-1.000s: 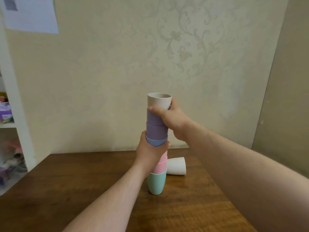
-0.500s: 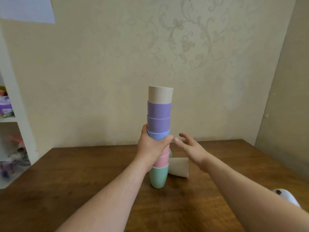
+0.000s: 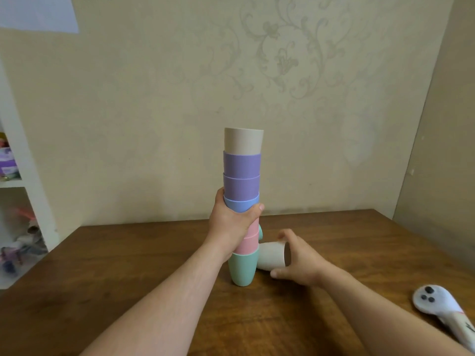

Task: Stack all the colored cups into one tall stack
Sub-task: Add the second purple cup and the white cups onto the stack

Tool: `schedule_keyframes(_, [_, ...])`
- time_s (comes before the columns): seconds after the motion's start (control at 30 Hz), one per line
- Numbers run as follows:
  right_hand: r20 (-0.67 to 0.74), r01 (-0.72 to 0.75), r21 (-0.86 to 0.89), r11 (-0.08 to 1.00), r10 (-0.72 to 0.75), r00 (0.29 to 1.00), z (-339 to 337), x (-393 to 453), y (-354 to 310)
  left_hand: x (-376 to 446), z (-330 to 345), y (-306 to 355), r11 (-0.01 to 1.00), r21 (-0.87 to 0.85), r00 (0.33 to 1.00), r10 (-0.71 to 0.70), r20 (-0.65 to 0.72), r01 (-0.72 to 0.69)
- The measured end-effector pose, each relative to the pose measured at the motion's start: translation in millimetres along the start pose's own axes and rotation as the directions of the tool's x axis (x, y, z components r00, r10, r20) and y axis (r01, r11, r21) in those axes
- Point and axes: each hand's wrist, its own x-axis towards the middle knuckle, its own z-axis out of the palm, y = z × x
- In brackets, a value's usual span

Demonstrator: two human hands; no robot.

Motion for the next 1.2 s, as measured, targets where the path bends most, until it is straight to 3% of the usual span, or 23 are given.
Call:
schedule_keyframes(0.13, [-0.098,0.037,0.019,0.999,-0.034,0.995,-27.5,2.2,0.3,0.0,0.9,0.4,1.0,0.001,1.0,0.006,-0.004,-0.006])
schedule_keyframes(0.3, [-0.096,0.044,-0.011,0.999,-0.045,0.994,-21.6,0.6,-9.0,-1.5,-0.1,3.2,1.0,-0.014,1.0,0.005,0.013,-0.005])
schedule_keyframes(0.43, [-0.168,-0.038,0.239,0.97,0.08,0.982,-5.0,-0.9,-6.7,-2.2,0.0,3.8,1.0,-0.03,1.0,-0.008,0.015,0.008])
schedule_keyframes(0.6, [-0.09,-0.11,0.623,0.774,0.21,0.973,4.9,-4.2,-4.4,-1.2,-2.3,6.2,0.998,-0.062,0.998,0.021,0.054,-0.018])
schedule_keyframes(0.67, [-0.163,-0.053,0.696,0.716,0.229,0.96,-17.8,-1.7,-20.5,1.7,-6.1,10.4,0.996,-0.084,0.994,0.043,0.097,-0.035])
schedule_keyframes(0.77, [-0.362,0.144,0.73,0.668,0.199,0.911,-76.5,7.2,-64.7,8.4,-10.6,28.1,0.993,-0.12,0.998,0.025,0.06,-0.018])
schedule_keyframes(0.93, [-0.621,0.485,0.681,0.549,0.082,0.779,-177.2,6.4,-173.2,28.2,-3.5,76.2,0.993,-0.1,0.998,0.065,0.022,-0.063])
schedule_keyframes(1.03, [-0.628,0.548,0.648,0.529,-0.035,0.777,-194.3,5.0,-218.8,36.1,0.9,89.3,0.998,-0.025,0.998,0.066,0.014,-0.066])
schedule_keyframes(1.2, [-0.535,0.479,0.599,0.642,-0.123,0.836,-170.1,8.5,-239.0,37.4,-0.8,82.8,0.997,-0.015,0.996,0.078,0.033,-0.078])
